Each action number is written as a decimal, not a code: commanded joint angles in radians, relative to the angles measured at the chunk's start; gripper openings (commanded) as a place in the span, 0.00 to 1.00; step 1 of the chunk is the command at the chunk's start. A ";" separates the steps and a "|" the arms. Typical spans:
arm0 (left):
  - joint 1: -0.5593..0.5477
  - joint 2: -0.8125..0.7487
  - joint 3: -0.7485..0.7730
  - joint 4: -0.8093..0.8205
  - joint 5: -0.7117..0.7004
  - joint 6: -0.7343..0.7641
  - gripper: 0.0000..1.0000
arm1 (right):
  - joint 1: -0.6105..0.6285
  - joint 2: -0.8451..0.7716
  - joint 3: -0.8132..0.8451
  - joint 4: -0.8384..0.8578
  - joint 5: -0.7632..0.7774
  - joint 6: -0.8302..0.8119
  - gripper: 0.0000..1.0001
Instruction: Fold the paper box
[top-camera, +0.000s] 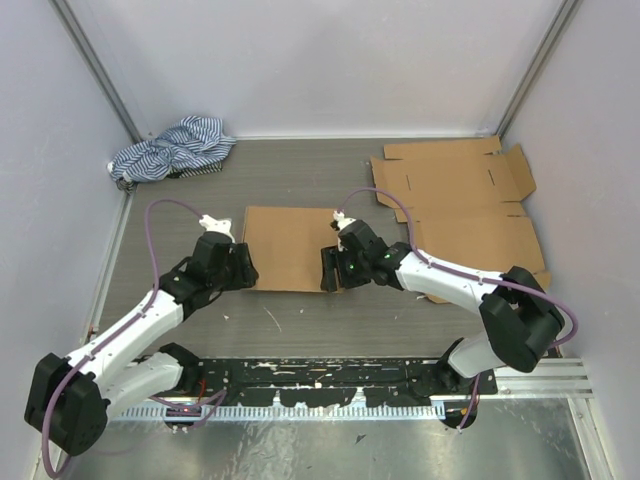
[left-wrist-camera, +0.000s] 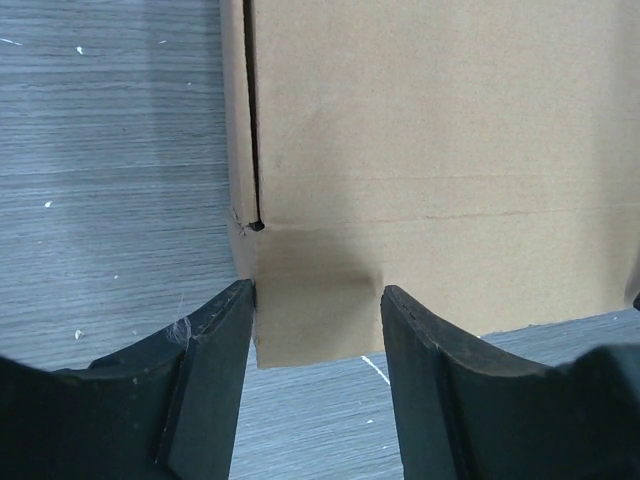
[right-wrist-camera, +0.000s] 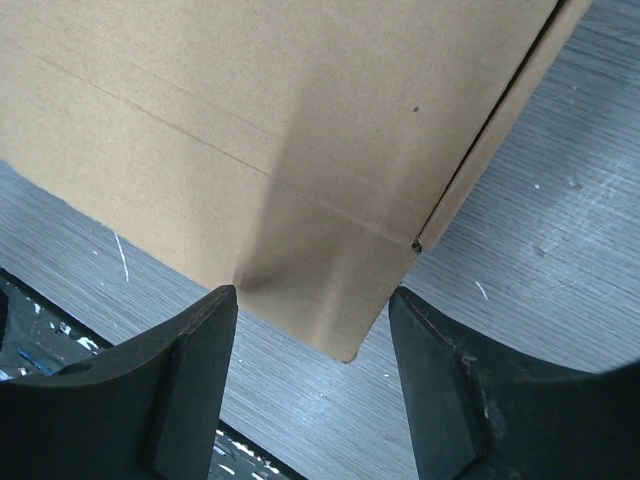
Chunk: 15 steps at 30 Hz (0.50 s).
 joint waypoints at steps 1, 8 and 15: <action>-0.007 -0.009 0.049 -0.005 0.066 -0.028 0.60 | 0.026 -0.035 0.067 0.006 0.016 -0.006 0.67; -0.007 0.024 0.062 -0.024 0.070 -0.031 0.60 | 0.033 -0.044 0.083 -0.031 0.041 -0.013 0.68; -0.007 0.043 0.067 -0.031 0.062 -0.033 0.61 | 0.033 -0.022 0.098 -0.057 0.069 -0.028 0.68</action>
